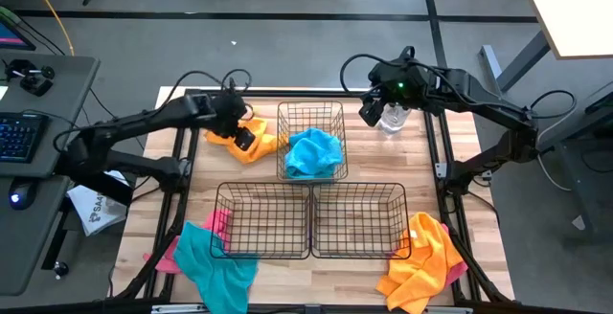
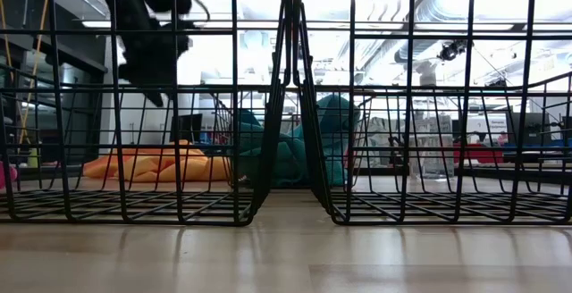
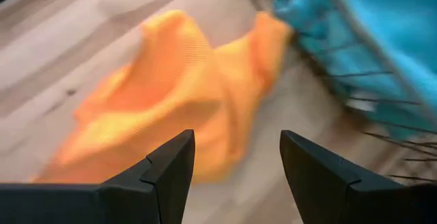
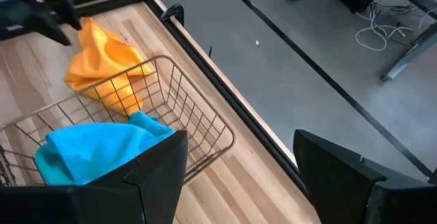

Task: Sort microfiber towel by color & place in baskets
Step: Put the yellow towel into the bottom left basket

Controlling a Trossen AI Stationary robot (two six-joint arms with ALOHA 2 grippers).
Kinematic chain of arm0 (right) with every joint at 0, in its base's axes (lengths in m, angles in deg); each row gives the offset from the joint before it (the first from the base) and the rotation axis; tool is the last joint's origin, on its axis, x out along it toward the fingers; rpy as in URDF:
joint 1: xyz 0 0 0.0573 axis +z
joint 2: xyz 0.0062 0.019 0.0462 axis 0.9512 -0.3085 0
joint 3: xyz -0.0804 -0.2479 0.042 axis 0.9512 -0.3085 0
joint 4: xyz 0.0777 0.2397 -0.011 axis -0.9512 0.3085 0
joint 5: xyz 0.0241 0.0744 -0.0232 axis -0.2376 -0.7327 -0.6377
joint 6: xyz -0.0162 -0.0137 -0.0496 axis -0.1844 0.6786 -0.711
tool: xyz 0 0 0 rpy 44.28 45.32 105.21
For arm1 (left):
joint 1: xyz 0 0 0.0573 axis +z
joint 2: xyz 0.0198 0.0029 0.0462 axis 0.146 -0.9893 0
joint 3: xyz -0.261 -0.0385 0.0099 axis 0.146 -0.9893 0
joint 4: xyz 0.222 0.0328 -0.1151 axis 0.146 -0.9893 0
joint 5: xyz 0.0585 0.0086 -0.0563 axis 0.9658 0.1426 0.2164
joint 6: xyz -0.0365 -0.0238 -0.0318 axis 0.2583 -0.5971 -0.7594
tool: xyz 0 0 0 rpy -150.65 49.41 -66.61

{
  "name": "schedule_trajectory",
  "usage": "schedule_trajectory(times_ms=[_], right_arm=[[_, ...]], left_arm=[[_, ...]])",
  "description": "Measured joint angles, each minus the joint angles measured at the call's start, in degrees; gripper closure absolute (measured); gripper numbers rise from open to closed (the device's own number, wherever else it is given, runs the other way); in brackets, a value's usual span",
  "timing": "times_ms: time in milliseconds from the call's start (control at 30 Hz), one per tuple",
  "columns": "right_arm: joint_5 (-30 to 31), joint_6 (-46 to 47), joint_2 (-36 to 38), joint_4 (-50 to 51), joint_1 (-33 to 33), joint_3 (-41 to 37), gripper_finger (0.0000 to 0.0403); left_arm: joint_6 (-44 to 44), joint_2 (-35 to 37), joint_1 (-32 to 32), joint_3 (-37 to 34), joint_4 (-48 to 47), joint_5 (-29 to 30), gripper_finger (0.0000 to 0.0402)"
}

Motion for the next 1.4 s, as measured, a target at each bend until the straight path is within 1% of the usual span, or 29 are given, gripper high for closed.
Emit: schedule_trajectory(times_ms=[133, 233, 333, 500, 633, 833, 933, 967, 1033, 1100, 1167, 1200, 1267, 1400], right_arm=[[0.00, 0.99, 0.00, -0.23, 0.00, 0.00, 0.0139], [0.01, 3.06, 0.00, -0.20, 0.00, 0.00, 0.0139], [-0.01, 4.66, 0.00, -0.01, 0.00, 0.00, 0.0139], [0.00, 7.24, 0.00, -0.01, 0.01, 0.00, 0.0139], [-0.01, 8.98, 0.00, -0.01, 0.02, 0.00, 0.0139], [-0.08, 10.51, 0.00, -0.01, 0.02, 0.00, 0.0139], [-0.09, 10.51, 0.00, -0.01, 0.02, 0.00, 0.0139], [-0.10, 10.51, 0.00, -0.01, 0.02, 0.00, 0.0139], [-0.11, 10.49, 0.00, -0.01, 0.02, 0.00, 0.0139], [-0.14, 10.49, 0.00, -0.01, 0.02, 0.00, 0.0139], [-0.20, 10.17, 0.00, 0.10, 0.02, 0.00, 0.0139], [-0.22, 9.98, 0.00, 0.33, 0.02, 0.00, 0.0139], [-0.22, 8.84, 0.00, 1.00, 0.01, 0.00, 0.0139], [-0.14, 5.84, 0.00, 2.59, 0.00, 0.00, 0.0139]], left_arm=[[8.95, -3.81, 4.53, 0.00, -0.06, -2.26, 0.0198], [15.52, -5.41, 6.01, 0.00, 0.84, -2.96, 0.0198], [19.29, -6.32, 7.40, 0.00, 2.56, -2.96, 0.0198], [21.92, -8.68, 9.82, -0.54, 3.25, -2.98, 0.0198], [22.03, -10.94, 11.52, -4.53, 6.46, -3.79, 0.0198], [22.79, -15.07, 11.90, -9.50, 13.48, -3.77, 0.0198], [23.03, -18.33, 11.88, -10.05, 14.42, -2.04, 0.0204], [23.10, -19.25, 11.82, -10.05, 14.42, -1.59, 0.0211], [23.66, -20.56, 11.70, -9.98, 14.54, -1.22, 0.0239], [24.74, -20.81, 11.68, -9.90, 14.33, -1.00, 0.0288], [26.08, -19.69, 11.70, -9.94, 12.91, -1.06, 0.0356], [26.30, -18.44, 11.76, -9.78, 11.34, -1.12, 0.0377], [25.58, -14.31, 11.92, -8.65, 7.87, -1.25, 0.0386], [22.75, -2.52, 11.02, -4.58, 3.82, -1.17, 0.0397]])
